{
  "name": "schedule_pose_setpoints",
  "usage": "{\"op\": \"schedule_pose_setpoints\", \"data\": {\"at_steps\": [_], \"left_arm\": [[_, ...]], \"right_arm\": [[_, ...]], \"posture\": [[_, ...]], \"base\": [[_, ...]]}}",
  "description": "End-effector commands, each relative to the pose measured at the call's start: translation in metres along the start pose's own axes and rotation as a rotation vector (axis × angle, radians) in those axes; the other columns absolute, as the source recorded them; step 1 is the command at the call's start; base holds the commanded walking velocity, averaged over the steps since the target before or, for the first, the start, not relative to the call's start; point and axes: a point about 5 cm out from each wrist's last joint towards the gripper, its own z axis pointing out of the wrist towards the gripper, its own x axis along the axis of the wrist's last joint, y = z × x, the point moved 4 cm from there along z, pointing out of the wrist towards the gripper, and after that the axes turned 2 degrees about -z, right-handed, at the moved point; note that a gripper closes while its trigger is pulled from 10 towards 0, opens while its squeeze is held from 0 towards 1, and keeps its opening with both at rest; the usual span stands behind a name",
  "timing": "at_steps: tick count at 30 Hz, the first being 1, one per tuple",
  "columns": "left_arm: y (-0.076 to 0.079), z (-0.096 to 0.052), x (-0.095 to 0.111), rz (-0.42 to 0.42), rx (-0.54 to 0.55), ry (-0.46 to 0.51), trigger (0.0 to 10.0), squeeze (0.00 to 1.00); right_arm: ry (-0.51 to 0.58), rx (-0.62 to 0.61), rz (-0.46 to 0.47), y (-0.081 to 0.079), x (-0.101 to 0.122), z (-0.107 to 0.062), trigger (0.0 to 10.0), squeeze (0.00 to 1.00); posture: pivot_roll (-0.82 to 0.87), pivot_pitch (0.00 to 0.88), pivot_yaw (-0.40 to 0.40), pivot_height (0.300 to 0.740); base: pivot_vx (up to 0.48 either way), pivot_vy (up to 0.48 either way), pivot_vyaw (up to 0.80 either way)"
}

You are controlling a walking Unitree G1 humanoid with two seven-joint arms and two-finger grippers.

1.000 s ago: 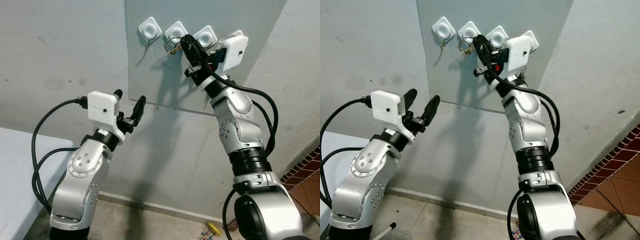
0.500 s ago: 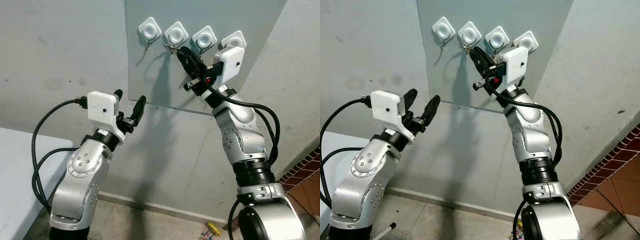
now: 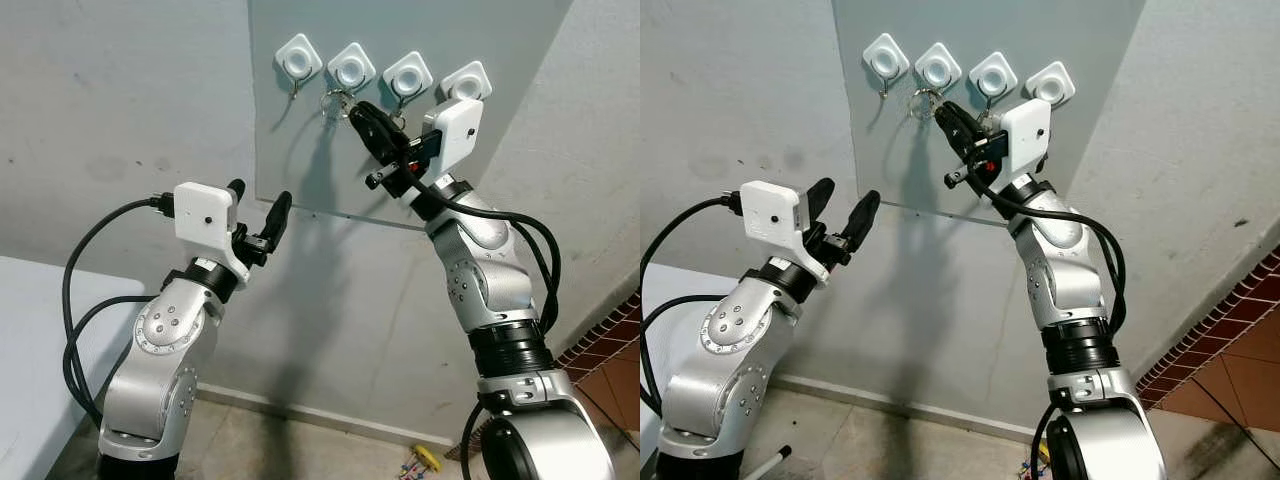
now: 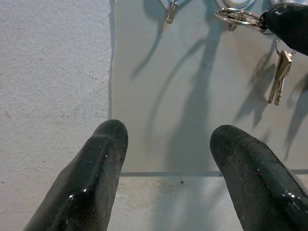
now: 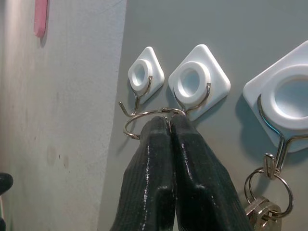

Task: Hang keys on a hook

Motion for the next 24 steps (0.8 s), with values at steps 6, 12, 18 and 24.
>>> {"op": "schedule_pose_setpoints", "data": {"at_steps": [6, 12, 18, 24], "left_arm": [[0.002, 0.000, 0.005, -0.005, -0.004, 0.013, 10.0, 0.00], [0.002, -0.001, 0.005, -0.009, -0.002, 0.014, 10.0, 0.00], [0.002, -0.001, 0.005, -0.011, -0.002, 0.012, 10.0, 0.00], [0.002, -0.001, 0.005, -0.012, -0.002, 0.010, 10.0, 0.00]], "right_arm": [[-0.013, 0.028, 0.007, -0.003, 0.001, 0.001, 10.0, 0.00], [-0.059, 0.042, 0.027, -0.006, -0.011, -0.002, 10.0, 0.00], [-0.105, 0.040, 0.080, -0.008, -0.023, -0.006, 10.0, 0.00], [-0.118, 0.036, 0.096, -0.007, -0.025, -0.006, 10.0, 0.00]], "posture": [[-0.03, 0.000, -0.072, 0.732], [-0.03, 0.000, -0.072, 0.732], [-0.03, 0.000, -0.071, 0.732], [-0.03, 0.000, -0.071, 0.732]], "base": [[0.000, 0.000, 0.00], [0.000, 0.000, 0.00], [0.000, 0.000, 0.00], [0.000, 0.000, 0.00]]}}
